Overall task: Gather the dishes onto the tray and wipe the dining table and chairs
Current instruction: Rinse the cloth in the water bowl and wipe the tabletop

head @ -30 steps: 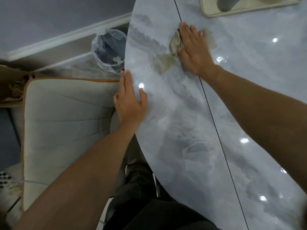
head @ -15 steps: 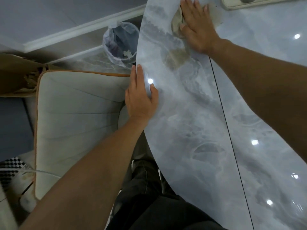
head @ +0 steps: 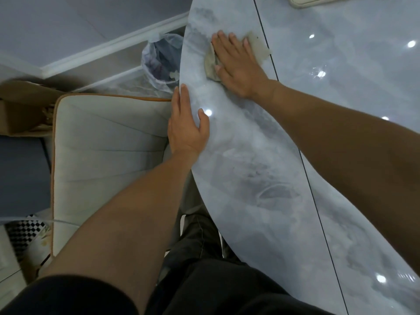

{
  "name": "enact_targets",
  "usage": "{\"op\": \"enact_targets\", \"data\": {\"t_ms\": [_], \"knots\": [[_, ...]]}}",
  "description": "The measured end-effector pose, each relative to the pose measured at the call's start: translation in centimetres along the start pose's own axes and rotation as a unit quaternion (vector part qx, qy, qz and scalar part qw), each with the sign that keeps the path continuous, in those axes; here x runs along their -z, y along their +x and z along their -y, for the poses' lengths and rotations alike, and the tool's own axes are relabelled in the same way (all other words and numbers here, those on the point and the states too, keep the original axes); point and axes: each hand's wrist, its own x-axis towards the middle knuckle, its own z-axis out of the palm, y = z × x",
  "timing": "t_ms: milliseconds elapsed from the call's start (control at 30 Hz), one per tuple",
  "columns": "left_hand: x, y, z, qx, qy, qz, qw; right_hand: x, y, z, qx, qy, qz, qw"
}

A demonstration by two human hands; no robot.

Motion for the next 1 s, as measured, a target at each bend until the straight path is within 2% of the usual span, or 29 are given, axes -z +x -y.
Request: {"op": "enact_targets", "data": {"t_ms": [567,667,767,867,933,1000], "knots": [[-0.2,0.0,0.5,-0.02,0.006,-0.006,1.0,-4.6,-10.4,1.0,0.048,-0.022,-0.032,0.998],[-0.2,0.0,0.5,-0.02,0.008,-0.004,1.0,-5.2,-11.9,1.1,0.041,0.031,-0.052,0.997],[-0.1,0.0,0.4,-0.013,0.008,-0.003,1.0,-5.0,-13.2,2.2,0.017,0.135,-0.069,0.988],[0.0,0.0,0.3,-0.012,0.007,0.002,1.0,-3.0,-14.4,4.3,-0.037,0.31,-0.115,0.943],[0.0,0.0,0.2,-0.009,0.007,0.002,1.0,-1.6,-15.0,5.6,-0.099,0.442,-0.154,0.878],[0.1,-0.1,0.2,-0.008,0.008,-0.001,1.0,-1.1,-15.5,6.3,-0.15,0.56,-0.188,0.793]]}}
